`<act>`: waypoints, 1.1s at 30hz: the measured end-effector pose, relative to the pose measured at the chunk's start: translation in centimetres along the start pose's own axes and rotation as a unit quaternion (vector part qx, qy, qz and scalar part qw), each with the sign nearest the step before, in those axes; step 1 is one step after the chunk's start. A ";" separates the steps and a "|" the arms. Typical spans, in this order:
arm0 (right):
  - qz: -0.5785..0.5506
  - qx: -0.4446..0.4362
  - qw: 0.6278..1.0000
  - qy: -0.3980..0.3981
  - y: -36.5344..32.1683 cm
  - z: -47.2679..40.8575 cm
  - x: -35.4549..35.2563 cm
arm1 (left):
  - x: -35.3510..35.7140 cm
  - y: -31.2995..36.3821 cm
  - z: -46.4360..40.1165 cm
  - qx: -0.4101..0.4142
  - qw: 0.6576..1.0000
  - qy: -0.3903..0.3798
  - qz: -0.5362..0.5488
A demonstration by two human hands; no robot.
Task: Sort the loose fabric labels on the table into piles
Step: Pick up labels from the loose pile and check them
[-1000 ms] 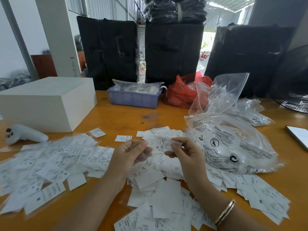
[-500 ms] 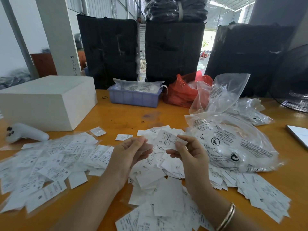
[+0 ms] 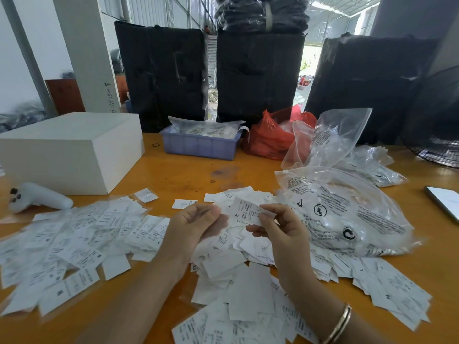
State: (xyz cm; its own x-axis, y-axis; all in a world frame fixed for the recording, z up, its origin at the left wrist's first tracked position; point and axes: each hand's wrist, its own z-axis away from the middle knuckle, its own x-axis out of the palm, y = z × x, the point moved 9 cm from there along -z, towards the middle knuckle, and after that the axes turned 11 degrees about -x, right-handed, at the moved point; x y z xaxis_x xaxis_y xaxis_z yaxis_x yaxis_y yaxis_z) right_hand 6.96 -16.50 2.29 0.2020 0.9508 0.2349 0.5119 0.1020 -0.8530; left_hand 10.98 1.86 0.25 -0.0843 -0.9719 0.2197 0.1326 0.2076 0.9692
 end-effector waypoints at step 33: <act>0.025 0.004 0.999 -0.023 0.4 0.0 0.6 | -0.4 0.8 0.2 0.075 0.988 0.053 -0.122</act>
State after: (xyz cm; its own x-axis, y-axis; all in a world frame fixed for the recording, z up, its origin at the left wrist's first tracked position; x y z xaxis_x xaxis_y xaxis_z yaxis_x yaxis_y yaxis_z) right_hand 7.26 -15.84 2.10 0.1885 0.9671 0.1707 0.4953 0.0565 -0.8669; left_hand 10.96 2.43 0.99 0.0094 -0.9996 -0.0269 -0.0284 -0.0271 0.9992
